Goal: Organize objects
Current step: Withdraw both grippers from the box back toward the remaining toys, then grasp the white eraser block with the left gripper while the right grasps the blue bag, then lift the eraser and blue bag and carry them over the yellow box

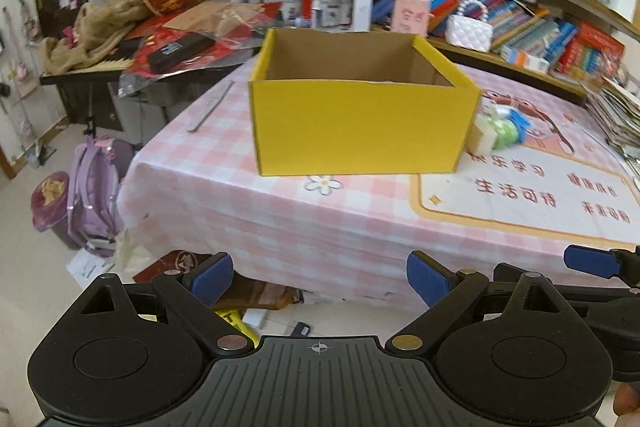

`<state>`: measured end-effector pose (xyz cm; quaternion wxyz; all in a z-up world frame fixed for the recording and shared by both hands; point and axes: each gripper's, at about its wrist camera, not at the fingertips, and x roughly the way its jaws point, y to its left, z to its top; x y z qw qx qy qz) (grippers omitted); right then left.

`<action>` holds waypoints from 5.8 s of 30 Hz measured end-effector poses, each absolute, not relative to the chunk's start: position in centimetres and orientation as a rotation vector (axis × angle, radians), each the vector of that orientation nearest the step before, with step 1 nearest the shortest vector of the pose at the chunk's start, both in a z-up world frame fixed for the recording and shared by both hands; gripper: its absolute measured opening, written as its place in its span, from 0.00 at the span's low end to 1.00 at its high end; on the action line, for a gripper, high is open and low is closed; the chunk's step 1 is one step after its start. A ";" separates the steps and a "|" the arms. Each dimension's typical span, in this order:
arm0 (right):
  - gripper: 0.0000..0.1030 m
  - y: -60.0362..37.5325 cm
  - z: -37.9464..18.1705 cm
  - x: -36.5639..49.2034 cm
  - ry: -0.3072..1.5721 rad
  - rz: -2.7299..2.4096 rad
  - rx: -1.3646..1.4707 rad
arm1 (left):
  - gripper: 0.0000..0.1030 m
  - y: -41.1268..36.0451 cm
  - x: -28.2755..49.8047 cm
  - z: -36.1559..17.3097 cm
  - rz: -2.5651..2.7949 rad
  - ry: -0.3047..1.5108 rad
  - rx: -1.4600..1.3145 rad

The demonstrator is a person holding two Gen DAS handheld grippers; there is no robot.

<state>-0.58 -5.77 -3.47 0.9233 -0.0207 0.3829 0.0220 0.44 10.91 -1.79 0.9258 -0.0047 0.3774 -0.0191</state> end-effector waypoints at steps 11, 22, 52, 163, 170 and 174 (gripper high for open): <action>0.69 -9.2 -3.4 -1.7 0.796 -0.097 -0.006 | 0.93 7.5 1.3 -2.1 -0.175 0.786 0.031; 0.69 -13.3 -3.5 -1.2 0.802 -0.196 0.020 | 0.93 3.3 3.5 -2.1 -0.264 0.791 0.054; 0.56 -26.4 -4.7 10.9 0.862 -0.110 0.067 | 0.87 -9.0 13.7 -3.1 -0.218 0.824 0.052; 0.18 -10.8 -1.9 5.9 0.818 0.228 0.083 | 0.22 7.0 5.0 -1.6 -0.070 0.754 -0.145; 0.18 -7.4 -1.7 3.3 0.804 0.244 0.087 | 0.22 10.3 2.5 -0.9 -0.054 0.718 -0.139; 0.18 -5.7 -1.7 2.0 0.802 0.253 0.088 | 0.22 12.0 1.3 -0.8 -0.043 0.705 -0.141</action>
